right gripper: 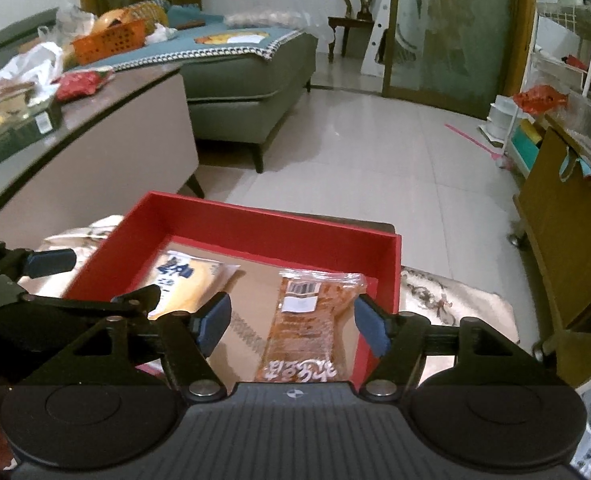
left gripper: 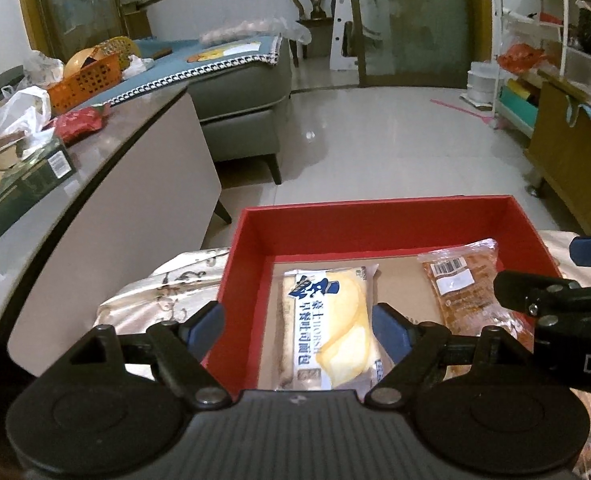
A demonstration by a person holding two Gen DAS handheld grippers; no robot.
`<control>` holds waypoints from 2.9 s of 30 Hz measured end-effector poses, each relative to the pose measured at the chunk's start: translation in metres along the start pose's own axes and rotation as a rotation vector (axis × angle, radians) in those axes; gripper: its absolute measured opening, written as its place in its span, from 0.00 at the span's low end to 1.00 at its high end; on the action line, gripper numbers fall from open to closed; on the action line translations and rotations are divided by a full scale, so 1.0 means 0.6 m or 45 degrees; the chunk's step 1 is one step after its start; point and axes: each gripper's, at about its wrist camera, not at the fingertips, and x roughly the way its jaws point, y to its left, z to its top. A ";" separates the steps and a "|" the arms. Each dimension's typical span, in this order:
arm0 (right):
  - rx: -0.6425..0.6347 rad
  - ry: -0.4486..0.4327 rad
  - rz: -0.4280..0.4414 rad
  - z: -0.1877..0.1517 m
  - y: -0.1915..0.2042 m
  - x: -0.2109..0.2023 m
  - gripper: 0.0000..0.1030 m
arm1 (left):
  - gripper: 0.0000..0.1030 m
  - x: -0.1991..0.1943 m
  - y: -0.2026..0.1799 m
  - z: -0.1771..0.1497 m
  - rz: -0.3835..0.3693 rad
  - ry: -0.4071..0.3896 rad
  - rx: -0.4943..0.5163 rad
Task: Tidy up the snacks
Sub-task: 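Lower both bags into the red box and open both tools, then move the left tool to the white sachet and grasp it, then lift the white sachet with the left tool while the right tool grasps the round cake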
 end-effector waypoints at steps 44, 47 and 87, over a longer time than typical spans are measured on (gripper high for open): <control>0.007 0.103 0.028 -0.115 0.007 -0.111 0.79 | 0.77 -0.093 0.090 -0.130 -0.166 0.207 -0.084; 0.000 0.108 0.026 -0.122 0.004 -0.115 0.79 | 0.77 -0.068 0.096 -0.124 -0.143 0.258 -0.156; -0.240 0.323 0.190 -0.133 0.141 0.042 0.85 | 0.36 -0.097 0.167 -0.207 -0.357 0.409 -0.389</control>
